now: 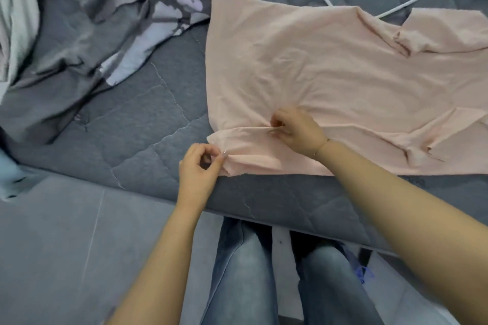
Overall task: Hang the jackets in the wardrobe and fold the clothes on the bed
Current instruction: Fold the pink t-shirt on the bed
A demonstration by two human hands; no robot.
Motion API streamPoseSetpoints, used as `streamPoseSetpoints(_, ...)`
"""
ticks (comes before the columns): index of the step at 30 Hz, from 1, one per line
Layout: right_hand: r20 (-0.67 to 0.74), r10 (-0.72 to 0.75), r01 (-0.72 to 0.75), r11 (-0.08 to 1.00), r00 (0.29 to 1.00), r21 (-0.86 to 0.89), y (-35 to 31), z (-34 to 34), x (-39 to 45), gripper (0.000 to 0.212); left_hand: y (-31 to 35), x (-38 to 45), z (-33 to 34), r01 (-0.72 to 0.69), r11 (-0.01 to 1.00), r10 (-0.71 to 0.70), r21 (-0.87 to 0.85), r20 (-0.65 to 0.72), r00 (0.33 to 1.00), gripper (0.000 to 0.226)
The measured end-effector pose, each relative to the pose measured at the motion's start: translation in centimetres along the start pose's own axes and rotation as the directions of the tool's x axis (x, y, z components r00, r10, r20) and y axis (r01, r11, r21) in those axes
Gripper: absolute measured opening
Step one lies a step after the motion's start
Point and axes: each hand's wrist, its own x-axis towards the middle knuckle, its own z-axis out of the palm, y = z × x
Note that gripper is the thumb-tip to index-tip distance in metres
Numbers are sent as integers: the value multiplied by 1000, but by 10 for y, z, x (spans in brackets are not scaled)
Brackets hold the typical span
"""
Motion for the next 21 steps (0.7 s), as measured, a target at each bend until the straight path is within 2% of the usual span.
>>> streamPoseSetpoints(2, -77, 82, -73, 990, 994, 123, 2, -4, -7, 9, 3, -2, -6, -152, 986, 154, 68, -28, 988, 14)
streamPoseSetpoints(3, -110, 156, -136, 975, 982, 176, 4, -5, -10, 10, 3, -4, -7, -140, 987, 147, 81, -86, 985, 14)
streamPoseSetpoints(4, -129, 227, -195, 955, 965, 224, 6, -7, -14, 11, 0, -7, -7, -53, 996, 64, 71, -164, 984, 16)
streamPoseSetpoints(6, -124, 310, -266, 923, 943, 279, 11, -9, -16, 13, -6, -14, -3, 254, 967, -247, -1, -241, 939, 19)
streamPoseSetpoints(7, -101, 315, -277, 918, 944, 282, 12, -10, -15, 12, -9, -18, 1, 380, 924, -379, -29, -190, 906, 26)
streamPoseSetpoints(9, -49, 274, -254, 934, 960, 253, 6, -12, -7, 20, -12, -28, 14, 484, 867, -487, -115, 4, 873, 43)
streamPoseSetpoints(11, -11, 222, -214, 951, 975, 223, -1, -11, 8, 33, -9, -33, 28, 486, 818, -467, -307, 138, 873, 63)
streamPoseSetpoints(13, 39, 191, -195, 960, 981, 203, -12, -10, 25, 32, -8, -29, 40, 437, 788, -419, -434, 143, 897, 84)
streamPoseSetpoints(14, 70, 174, -185, 962, 982, 201, -17, -10, 33, 28, -8, -25, 44, 403, 802, -388, -441, 128, 913, 88)
streamPoseSetpoints(16, 116, 121, -147, 956, 986, 254, -27, -13, 43, 17, -5, -15, 50, 343, 851, -329, -398, 105, 938, 78)
streamPoseSetpoints(19, 156, 22, -85, 908, 988, 410, -42, -27, 42, 15, -5, -5, 50, 312, 872, -296, -378, 102, 950, 30)
streamPoseSetpoints(21, 186, -43, -55, 867, 982, 496, -51, -41, 28, 13, -7, -6, 43, 318, 869, -298, -379, 112, 948, 16)
